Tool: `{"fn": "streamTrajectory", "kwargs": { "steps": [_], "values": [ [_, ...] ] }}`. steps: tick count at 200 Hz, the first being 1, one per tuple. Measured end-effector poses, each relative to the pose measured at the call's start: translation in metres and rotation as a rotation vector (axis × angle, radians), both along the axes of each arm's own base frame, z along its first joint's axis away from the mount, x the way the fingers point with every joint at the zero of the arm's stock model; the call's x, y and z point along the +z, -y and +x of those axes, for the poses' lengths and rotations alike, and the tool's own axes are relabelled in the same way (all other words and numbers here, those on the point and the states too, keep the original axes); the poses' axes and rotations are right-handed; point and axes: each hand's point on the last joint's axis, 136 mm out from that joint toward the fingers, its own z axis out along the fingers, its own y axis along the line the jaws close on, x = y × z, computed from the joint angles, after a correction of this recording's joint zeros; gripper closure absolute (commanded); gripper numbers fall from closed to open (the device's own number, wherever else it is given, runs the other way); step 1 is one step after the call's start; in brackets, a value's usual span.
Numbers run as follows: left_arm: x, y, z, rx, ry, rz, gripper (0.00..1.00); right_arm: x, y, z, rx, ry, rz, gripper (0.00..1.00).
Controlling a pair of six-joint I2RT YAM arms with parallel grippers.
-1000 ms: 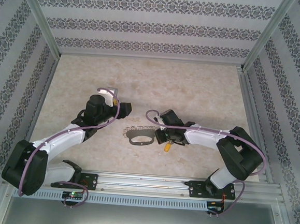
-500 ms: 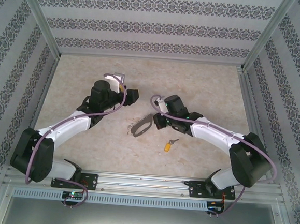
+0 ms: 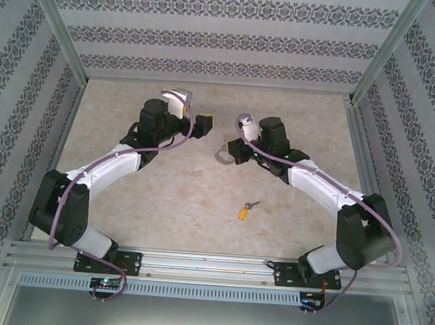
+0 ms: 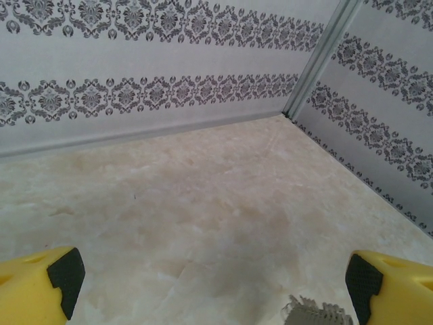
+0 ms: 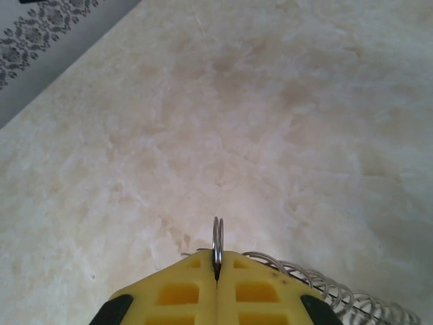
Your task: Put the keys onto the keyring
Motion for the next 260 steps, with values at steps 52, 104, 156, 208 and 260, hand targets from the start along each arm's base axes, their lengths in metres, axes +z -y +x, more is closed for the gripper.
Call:
{"fn": "streamTrajectory", "kwargs": {
  "steps": [52, 104, 156, 208, 260],
  "values": [
    [0.013, -0.006, 0.016, -0.027, 0.029, -0.139, 0.0, 0.023, 0.008, 0.01, 0.062, 0.054, 0.101, 1.0],
    [0.034, 0.008, 0.012, -0.148, 0.054, -0.167, 0.13, 0.035, 0.0, 0.017, 0.139, 0.067, 0.164, 1.0],
    [0.043, 0.024, 0.004, -0.269, 0.008, -0.179, 0.29, 0.034, -0.007, 0.022, 0.204, 0.04, 0.209, 1.0],
    [0.011, 0.039, -0.007, -0.378, -0.131, -0.231, 0.51, 0.036, -0.013, 0.018, 0.248, 0.006, 0.251, 1.0],
    [0.002, 0.05, -0.025, -0.496, -0.207, -0.313, 0.6, 0.041, -0.02, 0.015, 0.303, -0.026, 0.295, 1.0]
  ]
}}
